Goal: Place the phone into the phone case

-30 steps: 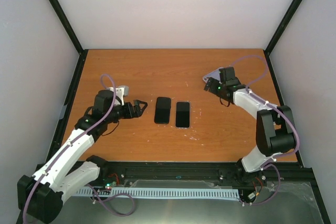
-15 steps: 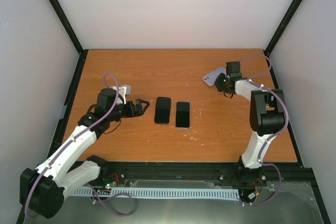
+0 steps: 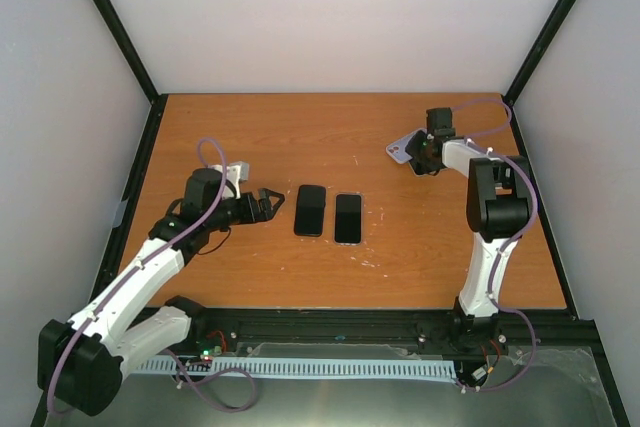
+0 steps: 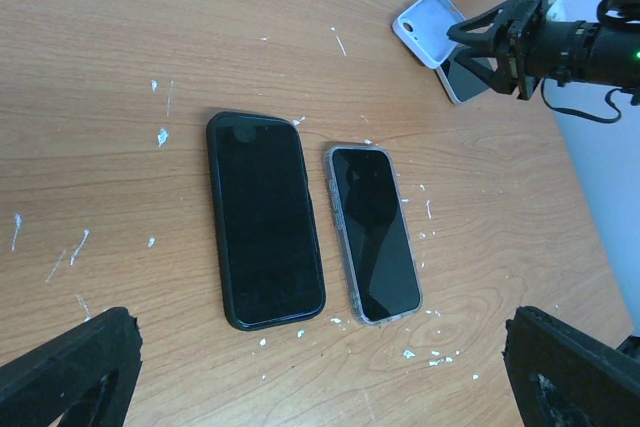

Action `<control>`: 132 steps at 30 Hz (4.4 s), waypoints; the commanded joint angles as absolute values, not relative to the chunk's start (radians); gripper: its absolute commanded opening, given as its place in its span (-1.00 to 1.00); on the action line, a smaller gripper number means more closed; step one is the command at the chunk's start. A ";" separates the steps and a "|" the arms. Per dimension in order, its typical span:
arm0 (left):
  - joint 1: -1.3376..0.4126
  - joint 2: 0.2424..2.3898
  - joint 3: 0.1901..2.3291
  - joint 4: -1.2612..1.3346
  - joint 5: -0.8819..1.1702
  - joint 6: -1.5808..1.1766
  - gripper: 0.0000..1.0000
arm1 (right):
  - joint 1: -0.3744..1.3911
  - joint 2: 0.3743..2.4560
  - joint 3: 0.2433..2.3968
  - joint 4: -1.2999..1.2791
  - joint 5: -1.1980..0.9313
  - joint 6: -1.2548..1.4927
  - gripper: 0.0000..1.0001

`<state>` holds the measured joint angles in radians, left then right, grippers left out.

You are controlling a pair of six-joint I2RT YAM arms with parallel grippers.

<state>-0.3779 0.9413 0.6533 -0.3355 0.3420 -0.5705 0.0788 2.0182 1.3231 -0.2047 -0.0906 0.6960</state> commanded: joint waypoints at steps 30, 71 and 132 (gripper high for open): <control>-0.377 0.871 0.656 -0.326 0.369 -0.603 0.99 | 0.094 1.797 1.241 -0.419 -0.143 0.583 -0.95; -0.377 0.925 0.625 -0.284 0.407 -0.588 0.99 | 0.347 1.367 0.886 -0.585 0.203 0.684 0.66; -0.377 0.869 0.635 -0.326 0.385 -0.588 0.99 | 0.101 2.277 1.735 -0.788 0.292 0.893 1.00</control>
<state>-0.3779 0.8871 0.6247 -0.3336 0.3851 -0.5926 0.1055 2.2539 1.7264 -0.7601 0.3161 0.9096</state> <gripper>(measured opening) 0.995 0.996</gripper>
